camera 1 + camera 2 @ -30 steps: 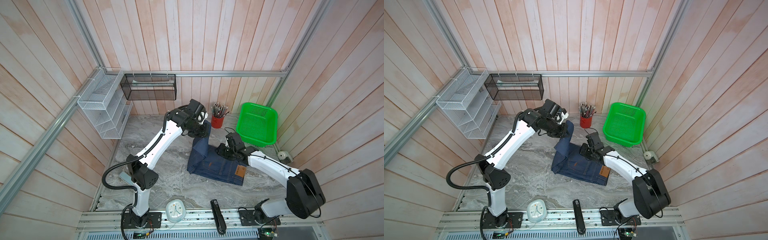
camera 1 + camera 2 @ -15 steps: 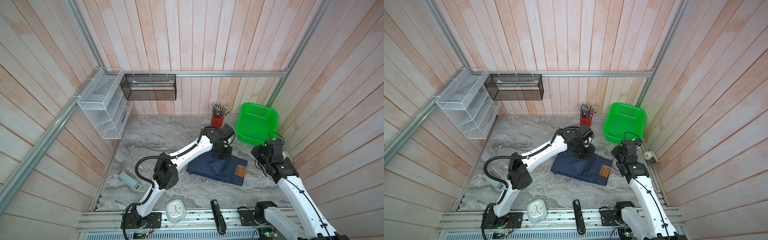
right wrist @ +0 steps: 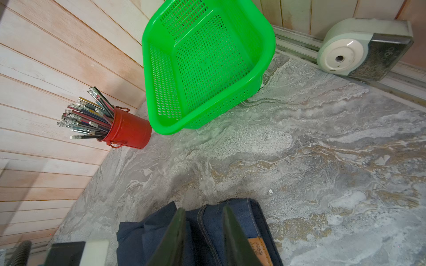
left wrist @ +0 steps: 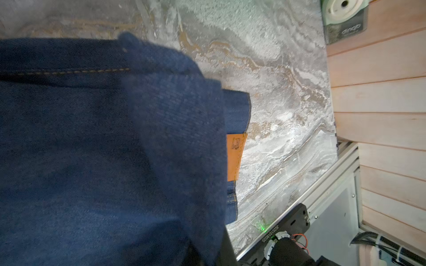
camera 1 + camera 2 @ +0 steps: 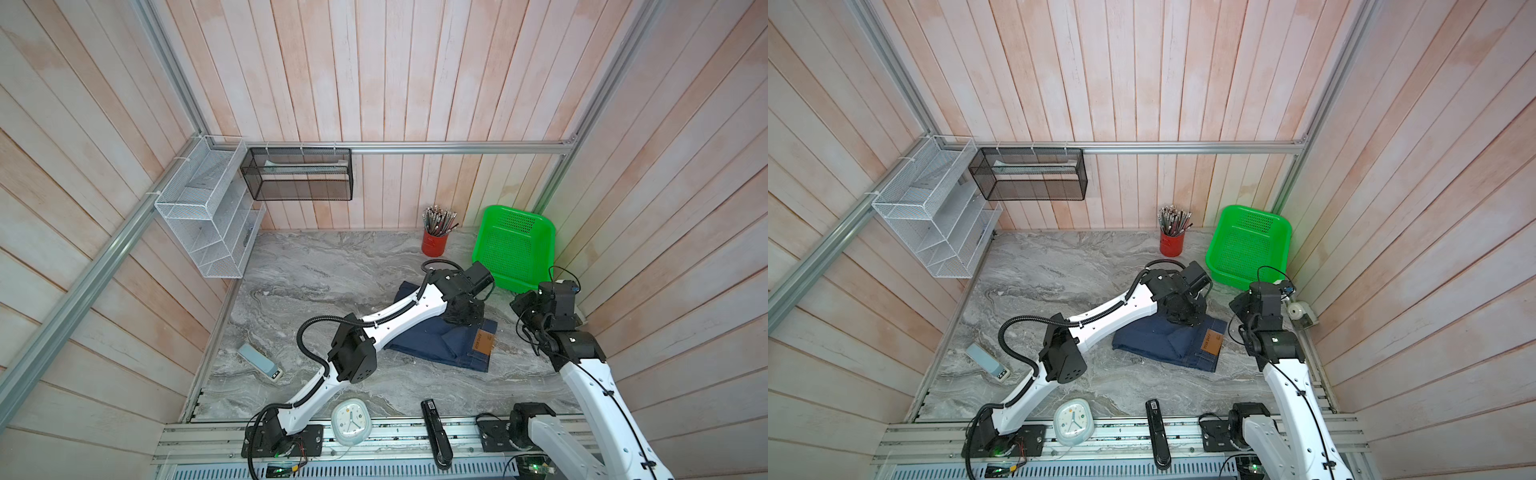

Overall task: Fold and stack the trousers
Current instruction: Fold the trousers at the center of the table.

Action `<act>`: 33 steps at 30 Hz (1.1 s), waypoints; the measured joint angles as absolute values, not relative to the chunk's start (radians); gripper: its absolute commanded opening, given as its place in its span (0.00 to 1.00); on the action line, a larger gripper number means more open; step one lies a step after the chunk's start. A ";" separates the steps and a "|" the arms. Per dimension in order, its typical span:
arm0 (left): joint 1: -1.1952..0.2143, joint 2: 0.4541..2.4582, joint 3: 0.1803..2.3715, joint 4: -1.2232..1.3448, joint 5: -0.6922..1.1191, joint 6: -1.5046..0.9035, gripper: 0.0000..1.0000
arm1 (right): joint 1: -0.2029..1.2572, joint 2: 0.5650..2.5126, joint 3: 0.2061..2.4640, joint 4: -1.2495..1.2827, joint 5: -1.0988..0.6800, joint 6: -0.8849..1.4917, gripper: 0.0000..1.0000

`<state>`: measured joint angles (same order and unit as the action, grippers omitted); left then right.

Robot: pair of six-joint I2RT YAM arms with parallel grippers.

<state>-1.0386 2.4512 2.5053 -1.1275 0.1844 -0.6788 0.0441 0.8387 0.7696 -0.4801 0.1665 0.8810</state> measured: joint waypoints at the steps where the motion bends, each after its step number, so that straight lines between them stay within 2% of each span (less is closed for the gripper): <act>1: -1.038 2.452 2.513 -1.122 0.185 -0.683 0.00 | 0.044 0.839 0.770 -0.480 0.167 0.881 0.29; 13: -1.055 2.532 2.519 -1.047 0.266 -0.709 0.14 | 0.042 0.842 0.770 -0.480 0.166 0.880 0.29; 16: -1.056 2.560 2.519 -1.025 0.295 -0.715 0.23 | 0.042 0.842 0.770 -0.480 0.166 0.880 0.30; 21: -1.057 2.569 2.517 -1.007 0.332 -0.727 0.54 | 0.042 0.842 0.770 -0.480 0.166 0.879 0.30; 22: -1.057 2.569 2.517 -0.999 0.337 -0.724 0.80 | 0.042 0.842 0.770 -0.480 0.166 0.879 0.30; 23: -1.057 2.569 2.513 -0.992 0.341 -0.727 1.00 | 0.042 0.842 0.770 -0.480 0.166 0.879 0.30; 29: -1.056 2.533 2.474 -0.967 0.354 -0.719 1.00 | 0.042 0.850 0.770 -0.480 0.166 0.879 0.31; 33: -1.044 2.403 2.373 -0.938 0.316 -0.700 1.00 | 0.042 0.860 0.770 -0.480 0.166 0.869 0.34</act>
<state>-1.0439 2.4031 2.3734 -0.9382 0.3161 -0.6998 0.0422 0.8600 0.7696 -0.4797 0.1661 0.8688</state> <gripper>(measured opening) 0.997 0.329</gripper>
